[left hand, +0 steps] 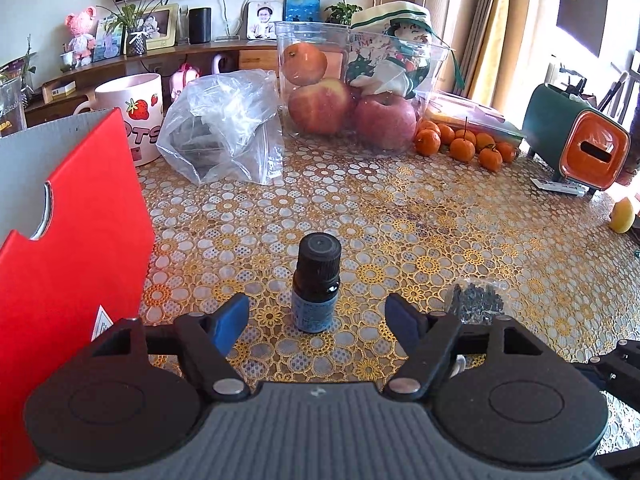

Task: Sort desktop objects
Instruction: 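Close left gripper on the dark glass bottle while right gripper grasps the cartoon doll keychain, then carry the bottle with left gripper while right gripper carries the doll keychain over the red box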

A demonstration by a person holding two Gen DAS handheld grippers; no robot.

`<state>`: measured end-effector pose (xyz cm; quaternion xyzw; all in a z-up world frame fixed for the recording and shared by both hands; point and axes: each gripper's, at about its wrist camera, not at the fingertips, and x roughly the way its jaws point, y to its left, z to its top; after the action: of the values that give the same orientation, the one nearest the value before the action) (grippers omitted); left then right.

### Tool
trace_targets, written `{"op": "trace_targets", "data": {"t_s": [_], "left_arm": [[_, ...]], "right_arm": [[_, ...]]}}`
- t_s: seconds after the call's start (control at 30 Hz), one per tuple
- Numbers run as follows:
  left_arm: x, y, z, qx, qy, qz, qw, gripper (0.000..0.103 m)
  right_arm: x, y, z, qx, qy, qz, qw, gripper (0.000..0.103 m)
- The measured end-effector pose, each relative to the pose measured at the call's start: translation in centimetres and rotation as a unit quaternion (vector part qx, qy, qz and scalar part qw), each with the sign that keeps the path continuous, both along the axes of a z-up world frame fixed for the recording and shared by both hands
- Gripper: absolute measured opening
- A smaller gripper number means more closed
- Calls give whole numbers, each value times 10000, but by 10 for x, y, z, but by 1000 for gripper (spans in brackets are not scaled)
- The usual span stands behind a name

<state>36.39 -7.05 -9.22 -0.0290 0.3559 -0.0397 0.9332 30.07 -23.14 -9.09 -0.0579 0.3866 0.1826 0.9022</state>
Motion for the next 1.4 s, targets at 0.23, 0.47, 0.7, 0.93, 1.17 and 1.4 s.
{"op": "trace_targets", "data": {"t_s": [0.23, 0.47, 0.7, 0.93, 1.17, 1.4], "left_arm": [[3, 2, -1, 12, 49, 0, 10000, 47], [3, 2, 1, 21, 35, -35, 10000, 29], [1, 1, 4, 29, -1, -39, 10000, 23], [-11, -1, 14, 11, -71, -150, 9999, 23], [-28, 1, 26, -51, -51, -211, 9998, 23], [-57, 3, 47, -50, -98, -313, 9995, 23]], "right_arm": [[-2, 0, 1, 55, 8, -23, 10000, 50], [-3, -2, 2, 67, 11, -76, 9999, 46], [-6, -7, 6, 98, 0, -145, 9998, 44], [-11, -11, 12, 106, -32, -216, 9997, 43], [-21, -13, 25, 108, -85, -260, 9996, 43], [-35, -13, 44, 109, -146, -265, 9995, 43]]}}
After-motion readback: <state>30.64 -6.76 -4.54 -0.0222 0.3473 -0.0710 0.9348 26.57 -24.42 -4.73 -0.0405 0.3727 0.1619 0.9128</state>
